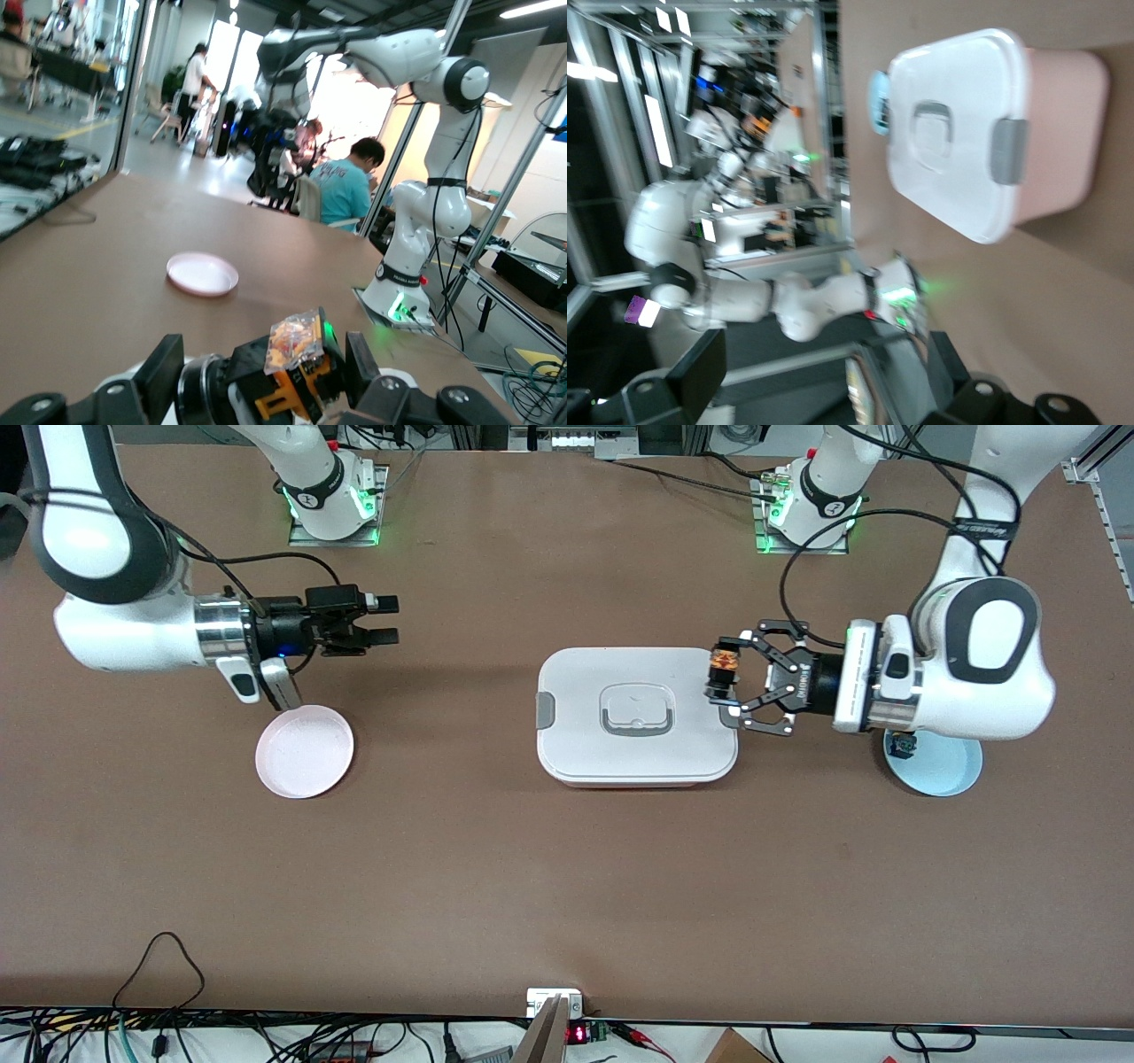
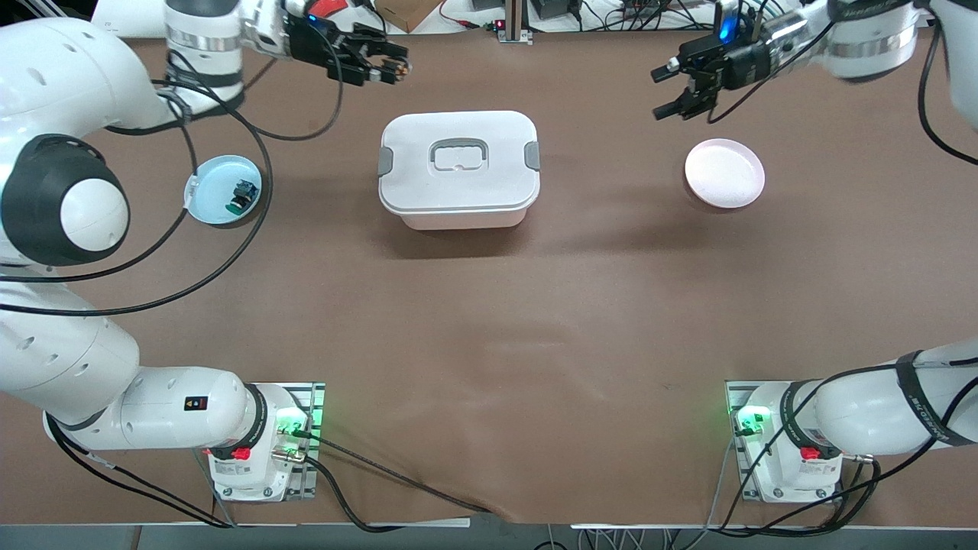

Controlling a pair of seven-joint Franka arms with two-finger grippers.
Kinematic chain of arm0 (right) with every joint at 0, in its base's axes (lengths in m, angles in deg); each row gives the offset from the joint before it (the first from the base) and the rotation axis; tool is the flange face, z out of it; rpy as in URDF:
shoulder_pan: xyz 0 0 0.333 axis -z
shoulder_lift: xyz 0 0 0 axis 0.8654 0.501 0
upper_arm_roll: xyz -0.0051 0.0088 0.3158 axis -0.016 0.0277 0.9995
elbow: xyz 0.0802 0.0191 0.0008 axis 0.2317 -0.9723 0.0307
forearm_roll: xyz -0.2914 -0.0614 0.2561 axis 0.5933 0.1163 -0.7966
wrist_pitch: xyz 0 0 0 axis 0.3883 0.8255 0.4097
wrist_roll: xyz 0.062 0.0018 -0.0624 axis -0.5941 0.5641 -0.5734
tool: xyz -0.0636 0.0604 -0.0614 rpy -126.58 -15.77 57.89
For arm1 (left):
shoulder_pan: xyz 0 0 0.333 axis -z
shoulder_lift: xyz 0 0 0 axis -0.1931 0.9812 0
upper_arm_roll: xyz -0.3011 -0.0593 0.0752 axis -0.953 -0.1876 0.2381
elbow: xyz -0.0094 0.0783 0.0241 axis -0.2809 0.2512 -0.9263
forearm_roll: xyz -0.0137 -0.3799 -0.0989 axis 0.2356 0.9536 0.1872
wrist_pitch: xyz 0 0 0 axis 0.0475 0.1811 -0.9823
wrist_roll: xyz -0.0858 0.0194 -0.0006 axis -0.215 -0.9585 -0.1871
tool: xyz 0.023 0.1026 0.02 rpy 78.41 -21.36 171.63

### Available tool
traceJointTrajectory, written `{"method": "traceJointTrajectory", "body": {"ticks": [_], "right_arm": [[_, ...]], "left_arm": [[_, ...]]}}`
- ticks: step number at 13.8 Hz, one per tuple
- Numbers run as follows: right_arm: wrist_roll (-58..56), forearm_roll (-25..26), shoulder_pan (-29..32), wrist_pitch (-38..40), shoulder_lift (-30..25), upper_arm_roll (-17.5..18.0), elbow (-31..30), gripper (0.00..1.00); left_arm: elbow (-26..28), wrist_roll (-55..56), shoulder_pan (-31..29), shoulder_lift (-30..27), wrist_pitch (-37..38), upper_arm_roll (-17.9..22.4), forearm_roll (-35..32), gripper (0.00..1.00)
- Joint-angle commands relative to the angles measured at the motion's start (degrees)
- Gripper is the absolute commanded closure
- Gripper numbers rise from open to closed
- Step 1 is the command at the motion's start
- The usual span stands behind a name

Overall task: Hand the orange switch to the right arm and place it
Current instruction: 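Carry the orange switch over the box while the right gripper approaches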

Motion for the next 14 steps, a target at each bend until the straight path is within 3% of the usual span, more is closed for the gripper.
{"method": "traceJointTrajectory", "body": {"ticks": [1, 5, 10, 14], "right_arm": [[-1.1, -9.8, -5.1, -5.8, 0.2, 0.2, -2.2, 0.0], [-1.1, -23.4, -14.8, -17.2, 1.6, 0.3, -2.3, 0.0], [-0.3, -35.9, -25.2, -29.4, 2.4, 0.3, -2.0, 0.0], [-1.3, -37.6, -28.2, -32.0, 3.5, 0.3, -1.3, 0.0]], "left_arm": [[0.3, -5.1, 3.4, 1.5, 1.0, 0.6, 4.6, 1.0], [0.1, -5.5, 8.3, 2.9, 0.6, 0.6, 9.1, 1.0], [-0.2, -8.0, 10.7, 4.5, 0.3, -0.2, 12.5, 1.0], [-0.3, -7.9, 11.0, 4.5, 0.3, -0.2, 12.5, 1.0]]}}
